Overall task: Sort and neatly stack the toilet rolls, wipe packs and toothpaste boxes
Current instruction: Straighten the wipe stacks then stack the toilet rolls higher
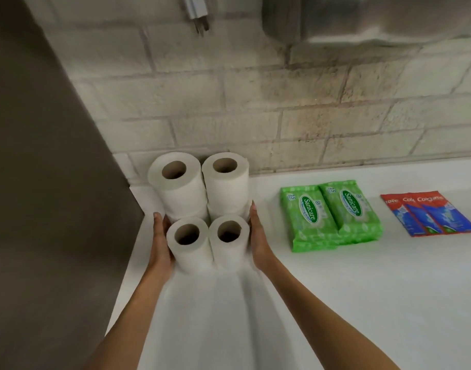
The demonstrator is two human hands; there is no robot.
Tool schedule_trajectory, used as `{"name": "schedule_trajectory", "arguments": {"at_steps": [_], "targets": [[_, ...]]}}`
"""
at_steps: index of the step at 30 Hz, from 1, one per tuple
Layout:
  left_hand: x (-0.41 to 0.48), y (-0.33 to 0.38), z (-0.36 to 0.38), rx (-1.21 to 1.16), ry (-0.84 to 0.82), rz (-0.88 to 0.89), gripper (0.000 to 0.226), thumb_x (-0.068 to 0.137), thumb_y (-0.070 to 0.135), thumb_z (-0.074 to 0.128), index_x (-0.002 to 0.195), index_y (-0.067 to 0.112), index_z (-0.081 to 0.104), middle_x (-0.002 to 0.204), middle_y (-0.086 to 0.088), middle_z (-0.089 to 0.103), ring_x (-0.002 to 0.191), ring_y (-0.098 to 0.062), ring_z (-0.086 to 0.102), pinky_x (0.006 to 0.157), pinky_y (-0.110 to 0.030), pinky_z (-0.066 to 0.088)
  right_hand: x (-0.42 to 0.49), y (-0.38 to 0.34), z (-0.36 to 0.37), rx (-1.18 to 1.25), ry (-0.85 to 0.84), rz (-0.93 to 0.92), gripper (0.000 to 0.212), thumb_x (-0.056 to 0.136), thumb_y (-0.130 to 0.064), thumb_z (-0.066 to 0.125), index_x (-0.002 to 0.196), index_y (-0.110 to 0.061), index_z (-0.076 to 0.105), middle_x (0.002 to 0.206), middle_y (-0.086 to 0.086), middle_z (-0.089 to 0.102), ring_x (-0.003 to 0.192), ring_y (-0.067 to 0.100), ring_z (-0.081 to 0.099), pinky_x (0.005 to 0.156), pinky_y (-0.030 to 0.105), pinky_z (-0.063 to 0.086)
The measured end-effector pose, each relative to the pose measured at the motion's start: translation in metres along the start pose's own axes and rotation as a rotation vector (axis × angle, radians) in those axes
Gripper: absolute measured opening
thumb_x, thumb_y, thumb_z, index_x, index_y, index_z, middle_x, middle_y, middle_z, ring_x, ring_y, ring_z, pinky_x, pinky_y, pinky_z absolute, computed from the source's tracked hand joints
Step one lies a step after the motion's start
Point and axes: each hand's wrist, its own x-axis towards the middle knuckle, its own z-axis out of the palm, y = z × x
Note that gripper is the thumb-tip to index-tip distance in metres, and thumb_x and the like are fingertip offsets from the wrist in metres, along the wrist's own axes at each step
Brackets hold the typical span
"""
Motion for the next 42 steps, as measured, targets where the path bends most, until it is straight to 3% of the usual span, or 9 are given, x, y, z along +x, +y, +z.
{"name": "schedule_trajectory", "arguments": {"at_steps": [3, 9, 12, 20, 23, 26, 29, 34, 42], "targets": [[0.003, -0.005, 0.001, -0.009, -0.029, 0.029, 0.055, 0.091, 0.064, 0.024, 0.104, 0.03, 0.065, 0.092, 0.001, 0.074, 0.099, -0.023, 0.064, 0.086, -0.04, 0.051, 0.003, 0.008, 0.002, -0.038, 0.02, -0.007, 0.079, 0.077, -0.072, 0.047, 0.142, -0.028, 0.037, 0.145, 0.004, 0.046, 0.136, 0.021, 0.042, 0.117, 0.047, 0.027], [0.007, -0.007, -0.008, -0.026, -0.028, 0.054, 0.055, 0.092, 0.063, 0.022, 0.102, 0.031, 0.066, 0.085, 0.003, 0.075, 0.096, -0.022, 0.064, 0.084, -0.04, 0.05, 0.002, 0.007, 0.006, -0.066, -0.008, 0.002, 0.067, 0.085, -0.065, 0.041, 0.14, -0.028, 0.04, 0.142, 0.004, 0.05, 0.133, 0.021, 0.045, 0.116, 0.046, 0.029], [0.005, -0.002, -0.01, -0.03, -0.03, 0.053, 0.058, 0.092, 0.063, 0.021, 0.118, 0.028, 0.061, 0.093, 0.001, 0.073, 0.096, -0.021, 0.064, 0.081, -0.038, 0.051, 0.005, 0.011, 0.007, -0.085, -0.025, 0.001, 0.06, 0.09, -0.057, 0.034, 0.141, -0.026, 0.039, 0.14, 0.004, 0.051, 0.131, 0.02, 0.047, 0.115, 0.043, 0.031], [-0.002, 0.006, -0.012, -0.016, -0.006, 0.031, 0.061, 0.092, 0.065, 0.017, 0.129, 0.032, 0.052, 0.107, 0.003, 0.07, 0.107, -0.022, 0.061, 0.092, -0.041, 0.049, 0.005, 0.019, 0.006, -0.098, 0.012, 0.022, 0.092, 0.068, -0.083, 0.046, 0.145, -0.035, 0.03, 0.151, -0.008, 0.036, 0.14, 0.011, 0.032, 0.119, 0.042, 0.022], [-0.013, 0.001, -0.016, -0.005, 0.091, 0.06, 0.062, 0.093, 0.062, 0.018, 0.141, 0.028, 0.038, 0.134, 0.0, 0.055, 0.125, -0.022, 0.05, 0.109, -0.041, 0.037, -0.021, 0.005, 0.007, -0.188, 0.094, -0.062, 0.068, 0.088, -0.063, 0.038, 0.146, -0.03, 0.028, 0.151, -0.014, 0.031, 0.135, -0.001, 0.029, 0.113, 0.018, 0.023], [-0.04, -0.009, -0.021, 0.029, 0.129, 0.201, 0.051, 0.096, 0.053, 0.025, 0.132, 0.024, 0.048, 0.127, 0.001, 0.058, 0.124, -0.02, 0.051, 0.099, -0.031, 0.041, -0.04, 0.015, -0.004, -0.254, 0.089, -0.147, 0.053, 0.093, -0.046, 0.042, 0.142, -0.026, 0.035, 0.138, -0.012, 0.041, 0.125, -0.004, 0.036, 0.087, -0.007, 0.03], [-0.062, -0.026, -0.027, 0.241, 0.059, 0.348, 0.043, 0.085, 0.05, 0.048, 0.124, 0.033, 0.049, 0.122, 0.013, 0.058, 0.12, -0.012, 0.054, 0.096, -0.027, 0.044, -0.056, 0.026, -0.005, -0.382, 0.026, -0.182, 0.069, 0.072, -0.061, 0.059, 0.133, -0.036, 0.039, 0.136, -0.01, 0.049, 0.119, -0.012, 0.043, 0.099, 0.009, 0.036], [-0.057, -0.037, -0.028, 0.565, -0.012, 0.373, 0.096, 0.057, 0.042, 0.08, 0.138, 0.032, 0.031, 0.139, 0.01, 0.047, 0.129, -0.016, 0.047, 0.107, -0.041, 0.041, -0.058, 0.04, -0.006, -0.587, 0.008, -0.208, 0.089, 0.061, -0.047, 0.081, 0.137, -0.03, 0.037, 0.134, -0.014, 0.052, 0.124, 0.002, 0.05, 0.105, 0.034, 0.045], [-0.055, -0.035, -0.013, 0.631, 0.117, 0.376, 0.09, 0.063, 0.016, 0.085, 0.137, 0.015, 0.032, 0.137, -0.007, 0.048, 0.127, -0.028, 0.048, 0.102, -0.033, 0.039, -0.054, 0.033, -0.006, -0.694, 0.013, -0.241, 0.081, 0.061, -0.032, 0.084, 0.128, -0.033, 0.039, 0.125, -0.016, 0.053, 0.112, -0.003, 0.052, 0.093, 0.014, 0.045]]}}
